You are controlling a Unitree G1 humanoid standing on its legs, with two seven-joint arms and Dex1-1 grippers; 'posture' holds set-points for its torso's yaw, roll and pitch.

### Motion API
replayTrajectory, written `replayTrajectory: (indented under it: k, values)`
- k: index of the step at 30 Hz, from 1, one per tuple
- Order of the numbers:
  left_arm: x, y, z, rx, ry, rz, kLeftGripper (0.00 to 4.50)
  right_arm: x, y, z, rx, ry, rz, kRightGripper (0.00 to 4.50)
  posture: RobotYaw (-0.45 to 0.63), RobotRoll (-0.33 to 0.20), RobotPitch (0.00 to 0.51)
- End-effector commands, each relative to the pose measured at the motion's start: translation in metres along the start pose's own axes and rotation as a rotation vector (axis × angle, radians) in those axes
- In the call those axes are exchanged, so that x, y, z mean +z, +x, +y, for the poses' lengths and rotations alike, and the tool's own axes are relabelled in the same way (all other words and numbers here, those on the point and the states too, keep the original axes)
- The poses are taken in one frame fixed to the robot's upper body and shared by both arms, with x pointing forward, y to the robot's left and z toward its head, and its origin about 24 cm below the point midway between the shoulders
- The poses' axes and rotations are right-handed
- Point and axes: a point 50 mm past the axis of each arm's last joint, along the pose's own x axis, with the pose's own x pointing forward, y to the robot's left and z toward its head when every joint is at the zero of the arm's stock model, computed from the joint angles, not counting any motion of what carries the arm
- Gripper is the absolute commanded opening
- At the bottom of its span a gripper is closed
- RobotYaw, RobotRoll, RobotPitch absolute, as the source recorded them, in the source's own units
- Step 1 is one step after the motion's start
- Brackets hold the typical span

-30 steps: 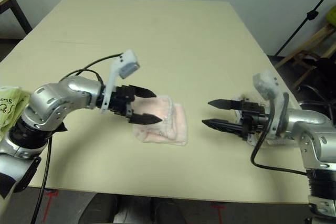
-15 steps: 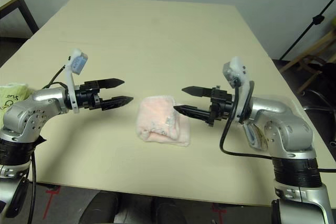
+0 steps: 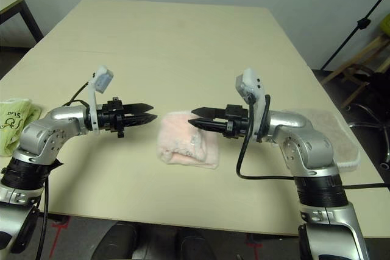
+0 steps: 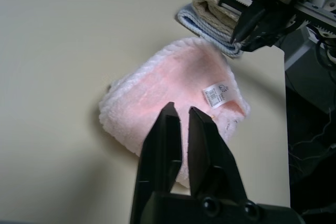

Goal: Fold the towel and set it aside.

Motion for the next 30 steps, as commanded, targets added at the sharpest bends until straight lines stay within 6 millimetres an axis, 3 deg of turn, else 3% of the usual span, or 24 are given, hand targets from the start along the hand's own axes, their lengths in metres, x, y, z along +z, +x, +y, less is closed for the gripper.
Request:
replayTrajectory:
  k: [1,7,15,30]
  values:
    - [-0.015,0.013,-0.004,-0.025,0.006,0.044,0.75,-0.010,0.007,0.003,0.031,-0.011,0.056,0.02,0.18,0.000,0.092]
    - [-0.042,0.032,-0.007,-0.057,0.024,0.142,0.75,-0.029,0.013,0.006,0.055,-0.025,0.146,0.02,0.17,0.000,0.093]
    - [-0.051,0.057,-0.020,-0.149,0.036,0.166,0.75,-0.060,0.003,0.002,0.024,-0.022,0.305,0.02,0.17,0.000,0.095]
    - [-0.064,0.058,-0.025,-0.168,0.025,0.201,0.75,-0.099,-0.032,-0.004,-0.068,0.119,0.334,0.02,0.17,0.000,0.083]
